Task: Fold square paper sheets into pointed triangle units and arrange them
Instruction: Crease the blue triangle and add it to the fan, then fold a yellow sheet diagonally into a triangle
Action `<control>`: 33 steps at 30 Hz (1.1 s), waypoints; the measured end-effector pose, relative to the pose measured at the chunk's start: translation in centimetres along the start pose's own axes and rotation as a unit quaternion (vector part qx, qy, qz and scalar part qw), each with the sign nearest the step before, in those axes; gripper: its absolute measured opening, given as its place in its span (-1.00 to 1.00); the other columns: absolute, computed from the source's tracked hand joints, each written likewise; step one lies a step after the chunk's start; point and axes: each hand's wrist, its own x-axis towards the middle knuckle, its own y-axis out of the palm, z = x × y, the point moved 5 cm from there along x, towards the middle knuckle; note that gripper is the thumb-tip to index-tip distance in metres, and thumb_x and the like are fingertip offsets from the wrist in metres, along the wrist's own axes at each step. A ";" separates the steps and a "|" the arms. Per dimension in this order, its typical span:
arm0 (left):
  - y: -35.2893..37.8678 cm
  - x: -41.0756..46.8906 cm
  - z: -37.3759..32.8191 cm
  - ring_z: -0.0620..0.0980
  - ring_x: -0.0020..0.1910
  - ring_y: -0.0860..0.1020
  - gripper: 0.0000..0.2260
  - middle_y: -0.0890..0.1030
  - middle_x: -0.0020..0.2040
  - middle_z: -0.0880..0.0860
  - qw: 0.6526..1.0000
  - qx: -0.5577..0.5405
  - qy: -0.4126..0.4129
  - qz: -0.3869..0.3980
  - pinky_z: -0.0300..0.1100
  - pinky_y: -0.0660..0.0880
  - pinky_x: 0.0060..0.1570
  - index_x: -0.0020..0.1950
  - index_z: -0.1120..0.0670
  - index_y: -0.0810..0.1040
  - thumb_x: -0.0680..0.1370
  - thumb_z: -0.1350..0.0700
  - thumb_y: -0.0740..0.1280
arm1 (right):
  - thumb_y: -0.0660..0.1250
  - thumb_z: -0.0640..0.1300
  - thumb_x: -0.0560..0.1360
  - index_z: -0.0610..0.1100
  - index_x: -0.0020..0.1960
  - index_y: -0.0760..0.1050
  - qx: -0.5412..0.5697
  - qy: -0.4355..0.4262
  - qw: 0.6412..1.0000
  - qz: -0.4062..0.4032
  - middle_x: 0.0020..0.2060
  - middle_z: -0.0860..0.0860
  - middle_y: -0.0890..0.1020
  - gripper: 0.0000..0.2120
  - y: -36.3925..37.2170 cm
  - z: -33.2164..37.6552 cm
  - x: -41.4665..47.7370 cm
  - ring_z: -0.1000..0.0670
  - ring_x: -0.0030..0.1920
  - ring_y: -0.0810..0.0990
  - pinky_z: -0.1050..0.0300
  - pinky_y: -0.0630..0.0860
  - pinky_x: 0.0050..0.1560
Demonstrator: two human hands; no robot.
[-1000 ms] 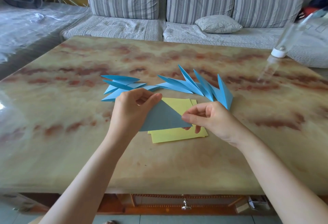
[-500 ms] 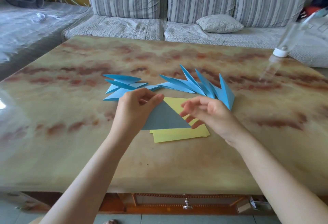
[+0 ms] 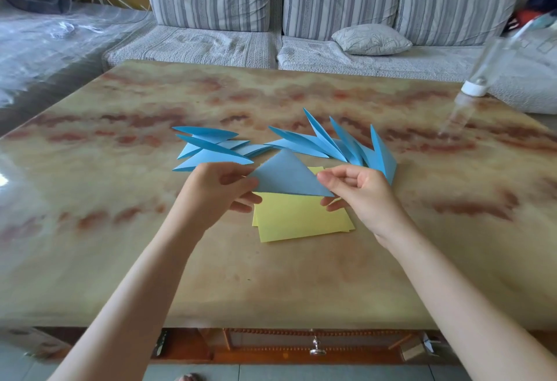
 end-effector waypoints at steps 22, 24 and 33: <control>-0.9 2.7 2.3 -0.05 -0.32 0.68 -0.72 0.65 -0.07 0.13 0.983 -0.078 -0.002 -0.169 -0.22 0.62 -0.29 0.24 0.16 0.43 0.54 0.25 0.34 | 0.40 0.25 0.37 0.12 0.38 0.41 -0.421 -0.115 0.884 0.165 0.46 0.20 0.30 -0.38 3.1 -1.9 -1.3 0.16 0.47 0.18 0.20 0.08 0.47; -0.9 2.3 1.9 -0.03 -0.38 0.67 -0.77 0.64 -0.09 0.13 0.986 -0.062 -0.003 -0.158 -0.21 0.61 -0.37 0.18 0.17 0.43 0.54 0.23 0.34 | 0.40 0.24 0.37 0.13 0.33 0.47 -0.415 -0.119 0.887 0.162 0.43 0.19 0.35 -0.44 3.1 -1.8 -1.3 0.16 0.46 0.22 0.16 0.11 0.48; -1.7 0.8 0.5 -0.17 -0.64 0.47 -0.84 0.55 -0.39 0.02 0.982 0.109 0.000 -0.157 -0.32 0.43 -0.57 -0.13 0.18 0.49 0.56 0.10 0.33 | 0.37 -0.02 0.51 0.01 -0.06 0.66 -0.354 -0.187 0.914 0.071 -0.10 0.18 0.69 -0.89 1.4 0.3 -1.8 0.10 -0.08 0.63 0.07 0.51 0.07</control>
